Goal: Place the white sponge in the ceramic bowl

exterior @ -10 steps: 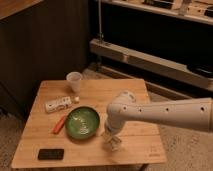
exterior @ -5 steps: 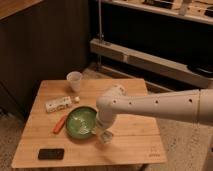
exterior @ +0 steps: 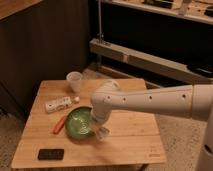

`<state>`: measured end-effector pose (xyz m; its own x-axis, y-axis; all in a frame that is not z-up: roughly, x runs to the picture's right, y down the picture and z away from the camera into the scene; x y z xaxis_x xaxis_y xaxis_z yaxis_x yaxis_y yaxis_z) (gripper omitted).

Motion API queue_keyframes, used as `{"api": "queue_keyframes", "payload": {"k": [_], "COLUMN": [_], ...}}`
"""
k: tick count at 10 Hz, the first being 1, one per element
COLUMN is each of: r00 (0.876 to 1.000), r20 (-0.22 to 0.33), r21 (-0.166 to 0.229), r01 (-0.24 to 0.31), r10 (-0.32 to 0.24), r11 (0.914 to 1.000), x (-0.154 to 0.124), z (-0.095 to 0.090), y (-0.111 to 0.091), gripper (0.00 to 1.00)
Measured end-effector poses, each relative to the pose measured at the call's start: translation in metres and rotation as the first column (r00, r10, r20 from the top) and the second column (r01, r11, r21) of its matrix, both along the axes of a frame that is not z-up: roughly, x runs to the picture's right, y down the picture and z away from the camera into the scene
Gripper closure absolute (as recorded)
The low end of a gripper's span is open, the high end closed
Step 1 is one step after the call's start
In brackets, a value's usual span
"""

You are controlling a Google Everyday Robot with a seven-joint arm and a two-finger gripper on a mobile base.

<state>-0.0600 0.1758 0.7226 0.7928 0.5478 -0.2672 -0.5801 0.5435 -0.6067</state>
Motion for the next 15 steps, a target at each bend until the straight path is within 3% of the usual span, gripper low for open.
{"api": "queue_keyframes", "payload": {"k": [3,7,15], "r00": [1.0,0.998,0.993], "r20": [0.015,0.036,0.069], "r21": [0.003,0.018,0.034], "r01": [0.026,0.051,0.09], "r10": [-0.026,-0.052,-0.092], "r11": [0.9996,0.9985,0.9954], "x": [-0.019,-0.039,-0.07], "z": [-0.005,-0.005,-0.007], "y": [-0.003,-0.004,-0.001], "gripper": [0.92,0.58,0.57]}}
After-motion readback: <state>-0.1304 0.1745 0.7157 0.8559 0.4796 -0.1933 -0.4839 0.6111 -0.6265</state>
